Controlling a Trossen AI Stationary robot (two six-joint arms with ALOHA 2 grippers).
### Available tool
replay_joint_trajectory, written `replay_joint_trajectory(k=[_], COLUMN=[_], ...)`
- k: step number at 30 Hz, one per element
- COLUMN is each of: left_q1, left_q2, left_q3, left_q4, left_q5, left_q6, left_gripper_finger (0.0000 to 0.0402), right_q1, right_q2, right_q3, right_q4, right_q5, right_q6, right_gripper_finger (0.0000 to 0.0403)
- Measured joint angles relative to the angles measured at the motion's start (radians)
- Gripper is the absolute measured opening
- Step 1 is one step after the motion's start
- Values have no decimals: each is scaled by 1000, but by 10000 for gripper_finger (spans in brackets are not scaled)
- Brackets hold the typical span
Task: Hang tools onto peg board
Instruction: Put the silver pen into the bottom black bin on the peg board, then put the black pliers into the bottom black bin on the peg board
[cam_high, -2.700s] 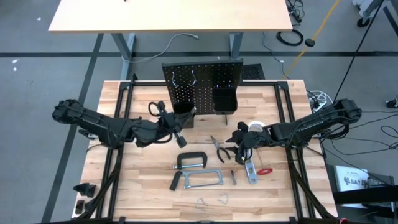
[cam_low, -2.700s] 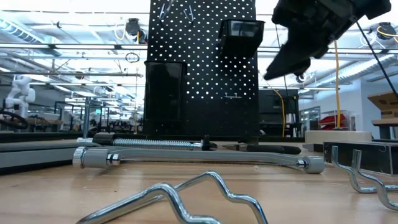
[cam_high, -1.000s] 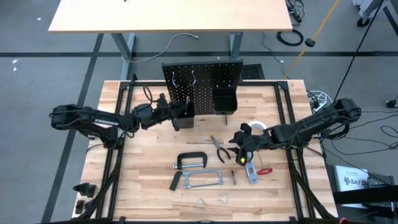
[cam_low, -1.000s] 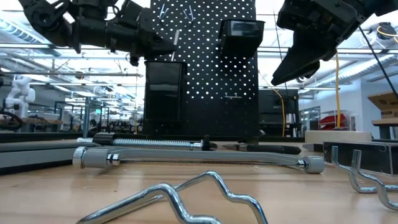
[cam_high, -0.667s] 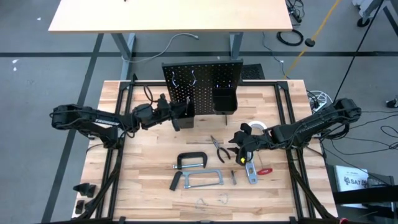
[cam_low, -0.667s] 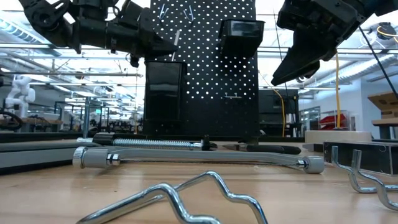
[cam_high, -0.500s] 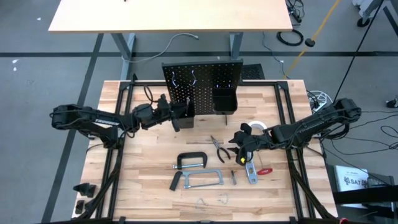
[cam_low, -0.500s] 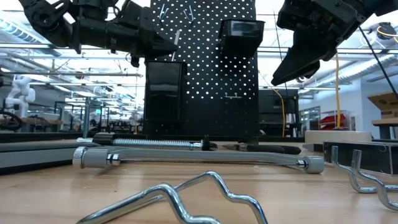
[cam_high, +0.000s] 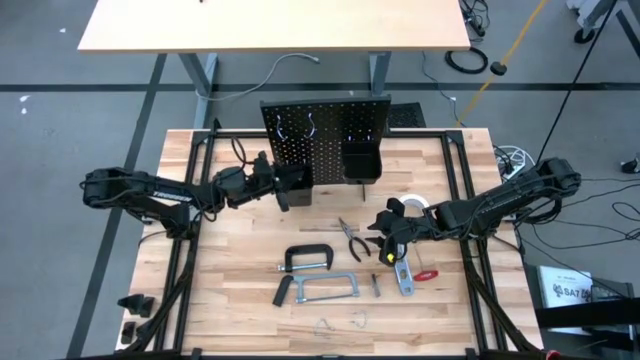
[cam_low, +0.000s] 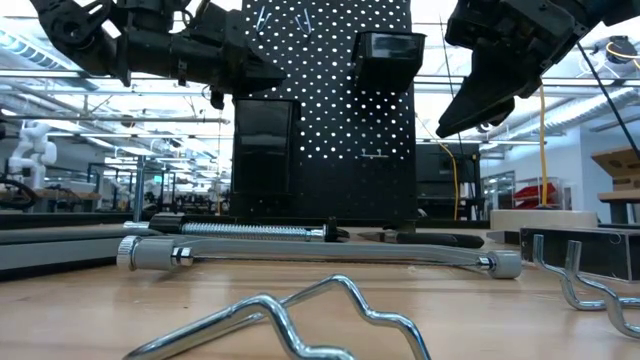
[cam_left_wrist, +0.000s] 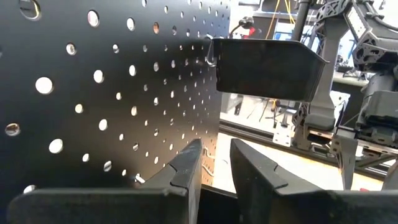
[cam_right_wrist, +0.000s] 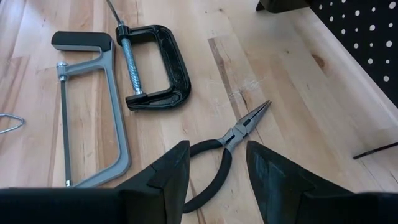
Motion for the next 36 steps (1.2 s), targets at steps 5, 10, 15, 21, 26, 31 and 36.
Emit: replay_joint_trajectory(k=[5, 10, 15, 21, 26, 31, 36], left_q1=[0, 0, -2, -59, -157, -263, -378], left_q2=[0, -18, -77, -139, -159, -163, -163], left_q3=[0, 0, 0, 1, 9, 75, 155], left_q4=[3, 2, -3, -83, -179, -372, -547], left_q5=[0, 0, -1, 12, 12, -39, -122], left_q6=[1, 23, 55, 59, 55, 56, 55], left_gripper_finger=[87, 87, 87, 87, 87, 87, 87], right_q1=[0, 0, 0, 0, 0, 0, 0], right_q2=[0, 0, 0, 0, 0, 0, 0], right_q3=[0, 0, 0, 0, 0, 0, 0], right_q4=[0, 0, -1, -1, 3, 10, 48], right_q5=[0, 0, 0, 0, 0, 0, -1], right_q6=[0, 0, 5, 5, 5, 5, 5], right_gripper_finger=[153, 153, 153, 153, 153, 153, 153])
